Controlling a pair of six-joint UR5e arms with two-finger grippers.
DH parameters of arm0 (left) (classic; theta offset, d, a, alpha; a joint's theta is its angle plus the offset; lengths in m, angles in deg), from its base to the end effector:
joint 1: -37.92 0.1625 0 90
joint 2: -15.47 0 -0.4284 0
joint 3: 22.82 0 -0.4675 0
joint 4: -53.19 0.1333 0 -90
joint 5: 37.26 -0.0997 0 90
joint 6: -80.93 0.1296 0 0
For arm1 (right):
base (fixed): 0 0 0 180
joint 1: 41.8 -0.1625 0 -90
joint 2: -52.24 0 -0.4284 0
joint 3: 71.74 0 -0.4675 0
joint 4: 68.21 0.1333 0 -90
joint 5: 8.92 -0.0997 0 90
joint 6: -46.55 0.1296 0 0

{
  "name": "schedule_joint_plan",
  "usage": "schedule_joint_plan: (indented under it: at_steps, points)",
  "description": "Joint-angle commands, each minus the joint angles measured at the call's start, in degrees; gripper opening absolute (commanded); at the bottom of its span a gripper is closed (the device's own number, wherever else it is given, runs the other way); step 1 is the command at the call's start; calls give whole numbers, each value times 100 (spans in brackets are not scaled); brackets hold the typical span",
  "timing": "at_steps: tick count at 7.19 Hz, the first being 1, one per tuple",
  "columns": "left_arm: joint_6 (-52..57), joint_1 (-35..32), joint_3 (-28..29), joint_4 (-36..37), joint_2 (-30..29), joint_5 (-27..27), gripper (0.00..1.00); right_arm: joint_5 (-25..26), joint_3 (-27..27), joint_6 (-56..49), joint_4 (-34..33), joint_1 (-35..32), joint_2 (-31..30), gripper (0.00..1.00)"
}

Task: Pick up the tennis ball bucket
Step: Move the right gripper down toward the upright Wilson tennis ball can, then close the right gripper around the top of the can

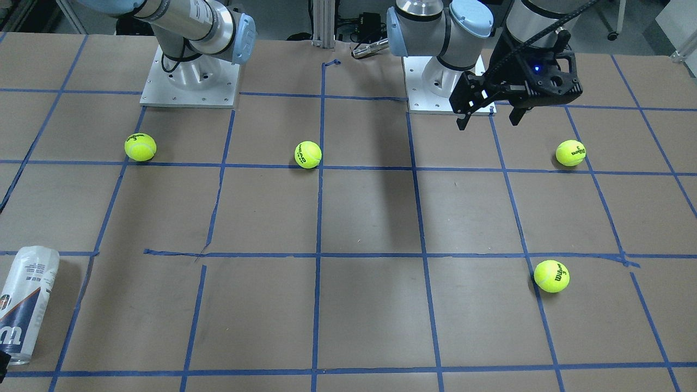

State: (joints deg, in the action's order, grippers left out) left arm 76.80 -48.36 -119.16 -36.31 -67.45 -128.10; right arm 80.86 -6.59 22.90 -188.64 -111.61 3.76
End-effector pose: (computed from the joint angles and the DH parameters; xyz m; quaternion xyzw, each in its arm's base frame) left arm -0.0976 -0.5246 0.4663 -0.0685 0.9976 -0.0108 0.0073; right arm -0.1711 -0.8529 0.2470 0.0302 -0.9923 0.1118 0.0430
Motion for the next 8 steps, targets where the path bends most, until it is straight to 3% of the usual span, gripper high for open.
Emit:
schedule_joint_plan:
  at_steps: [1, 8]
  points:
    - [0, -3, 10, -58, 13, 40, 100, -75, 103, -700, -8, 204, 242, 100]
    - [0, -3, 2, -59, 13, 22, 100, -92, 332, -1142, -69, 336, 471, 100]
